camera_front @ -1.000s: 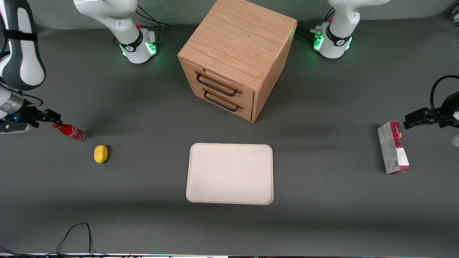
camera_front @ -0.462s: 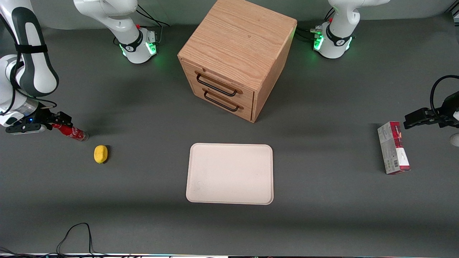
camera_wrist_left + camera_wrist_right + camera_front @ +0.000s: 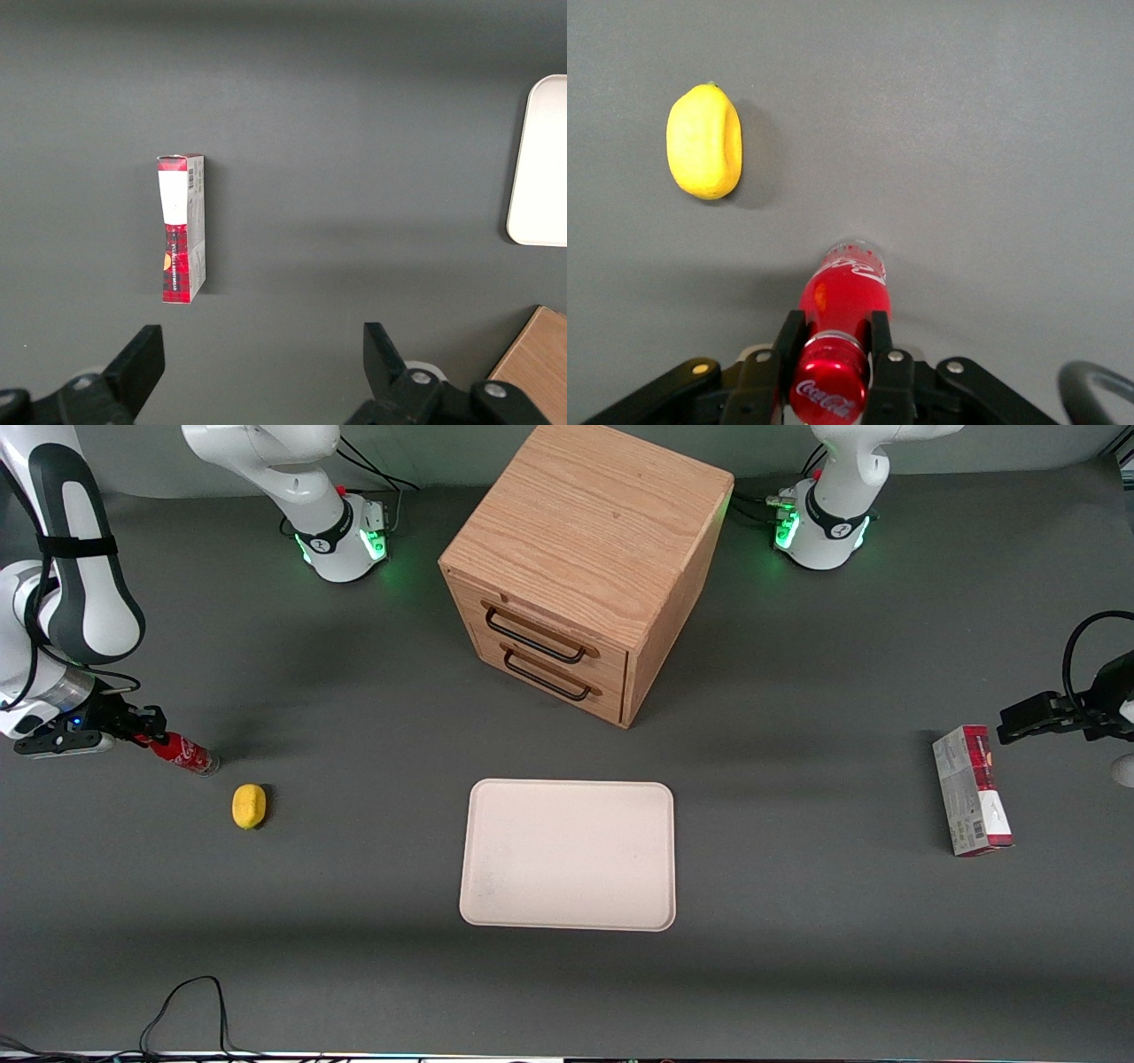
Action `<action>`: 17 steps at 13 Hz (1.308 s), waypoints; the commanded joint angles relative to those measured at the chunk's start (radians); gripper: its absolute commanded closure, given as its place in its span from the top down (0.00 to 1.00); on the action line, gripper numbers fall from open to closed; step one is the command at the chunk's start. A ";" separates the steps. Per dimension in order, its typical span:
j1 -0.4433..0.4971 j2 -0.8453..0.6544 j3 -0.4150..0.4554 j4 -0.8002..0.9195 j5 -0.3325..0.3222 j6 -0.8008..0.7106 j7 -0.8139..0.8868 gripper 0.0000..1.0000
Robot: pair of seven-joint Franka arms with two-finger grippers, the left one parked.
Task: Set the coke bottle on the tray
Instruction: 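Close the right gripper around the bottle's neck, then lift the bottle and carry it with the right gripper to the white tray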
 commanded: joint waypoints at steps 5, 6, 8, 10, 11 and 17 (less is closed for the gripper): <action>0.008 0.016 0.152 0.470 0.023 -0.478 0.331 0.00; 0.008 0.029 0.195 0.577 0.022 -0.579 0.398 0.00; 0.009 0.084 0.287 0.829 0.011 -0.792 0.558 0.00; 0.011 0.168 0.407 1.057 -0.015 -0.969 0.748 0.00; 0.011 0.208 0.489 1.137 -0.062 -1.026 0.846 0.00; 0.014 0.539 0.968 1.413 -0.346 -1.054 1.259 0.00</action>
